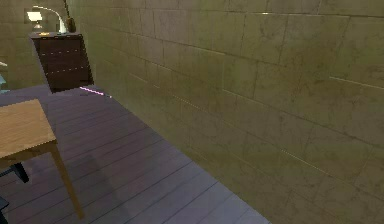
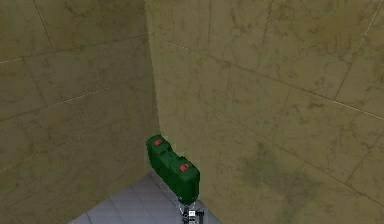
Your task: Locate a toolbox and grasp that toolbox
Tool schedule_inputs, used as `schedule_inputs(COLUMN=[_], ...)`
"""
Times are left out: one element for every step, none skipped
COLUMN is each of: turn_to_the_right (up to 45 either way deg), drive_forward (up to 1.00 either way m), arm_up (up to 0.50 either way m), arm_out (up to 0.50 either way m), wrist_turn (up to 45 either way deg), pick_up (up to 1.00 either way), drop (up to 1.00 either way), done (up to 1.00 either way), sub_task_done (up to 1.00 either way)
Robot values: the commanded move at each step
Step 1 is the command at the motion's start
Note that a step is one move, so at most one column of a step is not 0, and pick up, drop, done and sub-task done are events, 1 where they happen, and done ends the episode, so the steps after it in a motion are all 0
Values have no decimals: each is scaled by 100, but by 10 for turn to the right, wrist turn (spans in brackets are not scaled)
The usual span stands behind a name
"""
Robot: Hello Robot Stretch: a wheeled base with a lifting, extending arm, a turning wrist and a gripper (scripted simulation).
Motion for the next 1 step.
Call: schedule_inputs(turn_to_the_right=[0], drive_forward=[0], arm_up=[0], arm_out=[0], wrist_turn=[0], pick_up=[0], drop=[0], done=[100], sub_task_done=[0])
